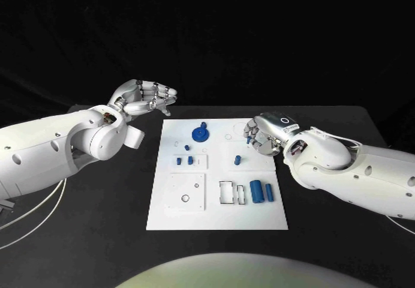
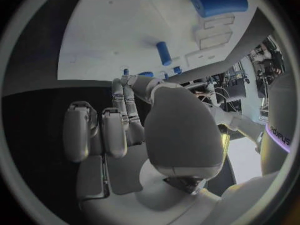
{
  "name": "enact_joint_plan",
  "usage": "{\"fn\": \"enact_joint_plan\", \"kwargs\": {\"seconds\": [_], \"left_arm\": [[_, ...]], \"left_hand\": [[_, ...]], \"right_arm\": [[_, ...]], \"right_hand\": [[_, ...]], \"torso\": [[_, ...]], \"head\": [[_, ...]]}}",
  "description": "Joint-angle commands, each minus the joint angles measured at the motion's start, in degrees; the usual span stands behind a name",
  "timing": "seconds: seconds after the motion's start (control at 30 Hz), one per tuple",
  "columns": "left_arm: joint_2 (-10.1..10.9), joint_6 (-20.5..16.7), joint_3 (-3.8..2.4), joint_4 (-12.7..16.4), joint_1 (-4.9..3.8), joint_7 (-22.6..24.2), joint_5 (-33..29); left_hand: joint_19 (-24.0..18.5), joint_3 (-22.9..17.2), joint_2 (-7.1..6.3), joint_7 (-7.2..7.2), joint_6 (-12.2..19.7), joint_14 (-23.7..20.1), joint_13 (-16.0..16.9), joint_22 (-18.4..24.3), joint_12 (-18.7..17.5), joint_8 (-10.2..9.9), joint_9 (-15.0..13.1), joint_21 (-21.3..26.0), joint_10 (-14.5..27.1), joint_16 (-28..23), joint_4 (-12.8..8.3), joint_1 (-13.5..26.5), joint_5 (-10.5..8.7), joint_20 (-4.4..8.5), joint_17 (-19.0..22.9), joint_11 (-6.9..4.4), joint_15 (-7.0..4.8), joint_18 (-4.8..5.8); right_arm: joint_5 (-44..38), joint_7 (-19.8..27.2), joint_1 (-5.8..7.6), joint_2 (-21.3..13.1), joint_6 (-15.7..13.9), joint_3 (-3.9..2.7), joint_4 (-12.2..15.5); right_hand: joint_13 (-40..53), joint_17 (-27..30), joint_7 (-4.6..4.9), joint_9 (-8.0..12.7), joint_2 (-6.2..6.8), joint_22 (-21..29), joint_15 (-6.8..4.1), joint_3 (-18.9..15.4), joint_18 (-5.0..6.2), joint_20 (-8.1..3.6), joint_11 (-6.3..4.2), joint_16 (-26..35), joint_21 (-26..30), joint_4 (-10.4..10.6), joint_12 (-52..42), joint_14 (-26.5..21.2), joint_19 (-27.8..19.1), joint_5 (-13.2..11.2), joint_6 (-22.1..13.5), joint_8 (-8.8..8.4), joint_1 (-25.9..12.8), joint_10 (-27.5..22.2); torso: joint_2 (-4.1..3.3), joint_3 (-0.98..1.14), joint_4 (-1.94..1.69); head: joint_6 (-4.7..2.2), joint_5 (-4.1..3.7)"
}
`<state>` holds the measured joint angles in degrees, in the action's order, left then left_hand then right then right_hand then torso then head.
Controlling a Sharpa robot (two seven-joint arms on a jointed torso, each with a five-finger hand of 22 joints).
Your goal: Assemble the parts on the task board
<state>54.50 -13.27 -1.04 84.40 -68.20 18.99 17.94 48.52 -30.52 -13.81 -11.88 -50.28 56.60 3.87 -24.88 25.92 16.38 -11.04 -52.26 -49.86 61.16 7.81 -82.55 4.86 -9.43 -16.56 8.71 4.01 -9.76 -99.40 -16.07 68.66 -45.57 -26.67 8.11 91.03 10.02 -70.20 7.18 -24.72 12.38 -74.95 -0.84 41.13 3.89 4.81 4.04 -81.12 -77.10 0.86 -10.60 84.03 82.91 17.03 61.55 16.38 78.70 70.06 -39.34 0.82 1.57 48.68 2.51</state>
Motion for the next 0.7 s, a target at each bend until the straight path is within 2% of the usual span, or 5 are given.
{"fn": "enact_joint_plan", "kwargs": {"seconds": [0.03,0.2,0.3,0.6,0.7], "left_arm": [[-0.07,-0.01,-0.06,-0.05,-0.04,0.29,-0.19],[-0.27,0.05,-0.06,-0.26,-0.03,0.31,-0.19],[-0.45,0.09,-0.06,-0.38,-0.03,0.33,-0.19],[-0.79,0.13,-0.06,-0.58,-0.03,0.35,-0.19],[-0.89,0.15,-0.06,-0.58,-0.03,0.32,-0.19]], "left_hand": [[-0.22,0.03,-0.23,-0.15,0.41,-0.27,-0.06,0.1,-0.4,-0.23,0.07,0.39,0.55,-0.36,-0.3,-0.05,0.18,-0.33,0.1,-0.09,0.28,-0.71],[-0.23,0.04,-0.22,-0.16,0.42,-0.29,-0.06,0.11,-0.43,-0.22,0.07,0.42,0.65,-0.38,-0.34,-0.05,0.18,-0.35,0.11,-0.07,0.3,-0.71],[-0.23,0.04,-0.22,-0.16,0.42,-0.29,-0.06,0.11,-0.43,-0.22,0.07,0.42,0.65,-0.38,-0.34,-0.05,0.18,-0.35,0.11,-0.07,0.3,-0.71],[-0.24,0.08,-0.18,-0.19,0.43,-0.33,-0.07,0.16,-0.49,-0.2,0.07,0.48,0.92,-0.42,-0.43,-0.05,0.19,-0.38,0.13,-0.03,0.33,-0.71],[-0.25,0.11,-0.17,-0.21,0.44,-0.36,-0.08,0.18,-0.53,-0.2,0.07,0.53,1.07,-0.45,-0.48,-0.04,0.19,-0.4,0.15,0.0,0.36,-0.71]], "right_arm": [[0.42,-0.19,0.03,-0.24,-1.83,-0.12,2.45],[0.42,0.09,0.06,0.69,-1.74,-0.21,5.85],[0.24,0.36,0.04,1.92,-1.61,-0.23,7.21],[-0.23,0.91,-0.43,5.52,-0.83,-0.17,8.61],[-0.31,1.05,-1.17,6.62,-0.47,-0.06,8.6]], "right_hand": [[-0.03,0.13,-0.07,-0.07,0.15,-7.9,-0.33,0.23,-0.83,-0.01,-0.84,0.22,-0.52,-0.06,-0.08,1.92,0.32,0.06,0.31,0.4,-0.51,1.07],[-0.01,0.27,-0.08,-0.09,0.15,-8.06,-0.34,0.29,-0.89,-0.02,-0.85,0.29,-0.78,-0.12,-0.06,1.89,0.46,0.06,0.31,0.41,-0.55,1.08],[-0.01,0.36,-0.09,-0.1,0.15,-8.12,-0.35,0.32,-0.92,-0.02,-0.85,0.33,-0.89,-0.15,-0.06,1.88,0.52,0.06,0.3,0.42,-0.56,1.09],[0.02,0.35,-0.09,-0.12,0.1,-8.1,-0.37,0.46,-0.89,-0.04,-0.86,0.33,-0.82,-0.29,-0.03,1.88,0.47,0.07,0.27,0.42,-0.61,1.09],[0.02,0.35,-0.09,-0.12,0.1,-8.1,-0.37,0.46,-0.89,-0.04,-0.86,0.33,-0.82,-0.29,-0.03,1.88,0.47,0.07,0.27,0.42,-0.61,1.09]], "torso": [[0.01,0.04,0.07],[0.05,-0.05,-0.08],[0.0,-0.04,-0.21],[0.07,-0.21,-0.15],[0.03,-0.22,-0.13]], "head": [[0.06,0.27],[0.14,0.66],[0.17,1.21],[0.51,3.07],[0.75,3.89]]}}
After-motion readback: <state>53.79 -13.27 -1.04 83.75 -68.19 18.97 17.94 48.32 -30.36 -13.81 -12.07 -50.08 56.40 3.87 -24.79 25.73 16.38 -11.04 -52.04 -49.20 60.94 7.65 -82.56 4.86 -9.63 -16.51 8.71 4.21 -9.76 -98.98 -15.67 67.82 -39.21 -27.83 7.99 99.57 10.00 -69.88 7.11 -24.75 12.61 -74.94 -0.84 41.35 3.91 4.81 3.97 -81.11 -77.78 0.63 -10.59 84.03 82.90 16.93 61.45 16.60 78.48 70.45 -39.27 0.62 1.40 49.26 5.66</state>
